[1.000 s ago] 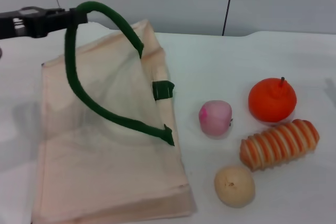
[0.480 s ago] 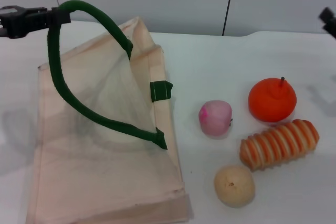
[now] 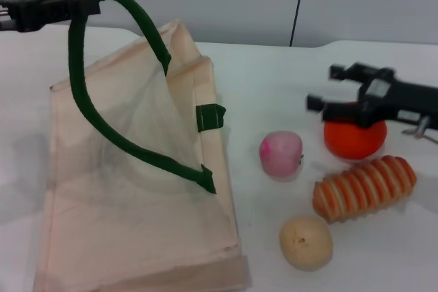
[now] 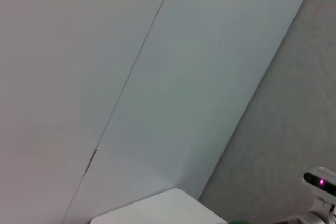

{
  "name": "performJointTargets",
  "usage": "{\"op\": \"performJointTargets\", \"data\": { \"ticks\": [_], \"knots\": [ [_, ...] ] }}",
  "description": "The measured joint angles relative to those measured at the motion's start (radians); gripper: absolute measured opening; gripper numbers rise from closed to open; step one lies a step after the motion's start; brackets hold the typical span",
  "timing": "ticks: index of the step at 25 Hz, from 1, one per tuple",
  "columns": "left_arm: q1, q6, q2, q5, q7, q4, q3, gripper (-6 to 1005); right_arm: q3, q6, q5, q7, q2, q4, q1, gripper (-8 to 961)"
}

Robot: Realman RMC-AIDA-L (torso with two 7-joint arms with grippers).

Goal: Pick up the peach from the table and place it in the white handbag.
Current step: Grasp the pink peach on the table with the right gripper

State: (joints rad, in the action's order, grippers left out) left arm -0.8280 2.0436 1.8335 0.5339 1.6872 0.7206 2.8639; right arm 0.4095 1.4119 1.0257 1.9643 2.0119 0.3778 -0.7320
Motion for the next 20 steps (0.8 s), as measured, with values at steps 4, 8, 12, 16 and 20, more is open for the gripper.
{"op": "performJointTargets", "data": {
  "ticks": [4, 8, 12, 16, 20],
  "knots": [
    [-0.007, 0.000, -0.002, -0.002, 0.001, -0.002, 0.000, 143, 0.112, 0.016, -0.022, -0.020, 0.004, -0.007, -0.032, 892],
    [-0.011, 0.000, -0.002, -0.003, 0.002, -0.003, 0.000, 143, 0.233, -0.039, -0.025, -0.071, 0.008, -0.010, -0.060, 891],
    [-0.013, 0.000, -0.002, -0.002, 0.002, -0.004, 0.000, 143, 0.292, -0.096, -0.024, -0.078, 0.010, -0.038, -0.092, 891],
    [-0.015, 0.000, -0.002, 0.002, 0.006, -0.004, 0.000, 143, 0.315, -0.134, -0.024, -0.083, 0.010, -0.052, -0.106, 891],
    [-0.017, 0.000, -0.002, 0.003, 0.009, -0.004, 0.000, 144, 0.370, -0.230, -0.024, -0.101, 0.011, -0.078, -0.126, 891]
  ]
}}
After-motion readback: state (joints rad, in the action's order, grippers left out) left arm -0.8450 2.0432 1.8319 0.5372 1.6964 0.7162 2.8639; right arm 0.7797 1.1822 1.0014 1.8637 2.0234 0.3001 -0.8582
